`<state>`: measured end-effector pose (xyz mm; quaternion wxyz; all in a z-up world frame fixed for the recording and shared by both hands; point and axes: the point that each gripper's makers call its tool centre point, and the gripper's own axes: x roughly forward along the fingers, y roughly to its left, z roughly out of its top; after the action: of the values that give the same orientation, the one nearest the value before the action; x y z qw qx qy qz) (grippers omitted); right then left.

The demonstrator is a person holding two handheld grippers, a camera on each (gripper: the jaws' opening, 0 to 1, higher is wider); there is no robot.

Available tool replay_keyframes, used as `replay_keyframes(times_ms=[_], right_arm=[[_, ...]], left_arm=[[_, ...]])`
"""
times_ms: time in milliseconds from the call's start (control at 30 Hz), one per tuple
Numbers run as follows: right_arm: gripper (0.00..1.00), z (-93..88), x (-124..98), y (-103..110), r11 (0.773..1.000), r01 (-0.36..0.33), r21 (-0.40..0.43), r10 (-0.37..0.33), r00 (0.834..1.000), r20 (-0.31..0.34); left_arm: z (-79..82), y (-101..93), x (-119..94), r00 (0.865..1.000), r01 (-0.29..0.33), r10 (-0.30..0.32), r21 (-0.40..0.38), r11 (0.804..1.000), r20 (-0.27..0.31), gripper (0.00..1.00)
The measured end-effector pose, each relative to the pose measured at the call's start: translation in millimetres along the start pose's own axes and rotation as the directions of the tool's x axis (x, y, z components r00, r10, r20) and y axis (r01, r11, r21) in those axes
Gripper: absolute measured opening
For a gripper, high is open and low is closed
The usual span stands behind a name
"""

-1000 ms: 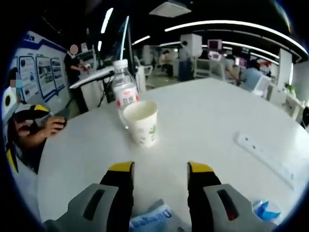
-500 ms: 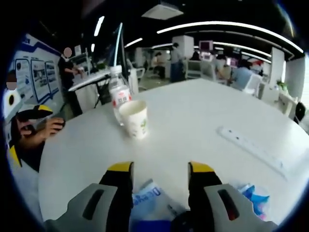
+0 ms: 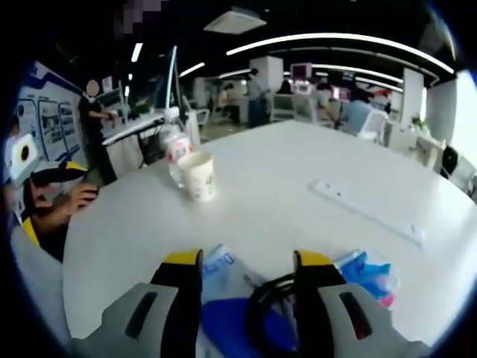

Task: Arrange the tabletop items into an orderly group along one side of the table until the central work area is clear of visible clutter.

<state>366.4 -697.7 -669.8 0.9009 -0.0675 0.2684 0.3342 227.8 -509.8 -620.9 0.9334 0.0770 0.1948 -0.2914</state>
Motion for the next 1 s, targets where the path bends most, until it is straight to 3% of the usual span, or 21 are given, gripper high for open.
replay_keyframes(times_ms=[400,1000], right_arm=[[0.47,-18.4,-34,-20,0.997,0.070,0.041,-0.069,0.998,-0.004],[0.47,-28.8,-61,-30,0.987,0.131,0.093,-0.133,0.991,0.016]], left_arm=[[4.3,-11.1,6,1.000,0.030,-0.030,0.015,0.999,0.000,1.00],[11.3,-32.8,22,0.994,0.109,-0.109,0.025,0.994,0.001,1.00]])
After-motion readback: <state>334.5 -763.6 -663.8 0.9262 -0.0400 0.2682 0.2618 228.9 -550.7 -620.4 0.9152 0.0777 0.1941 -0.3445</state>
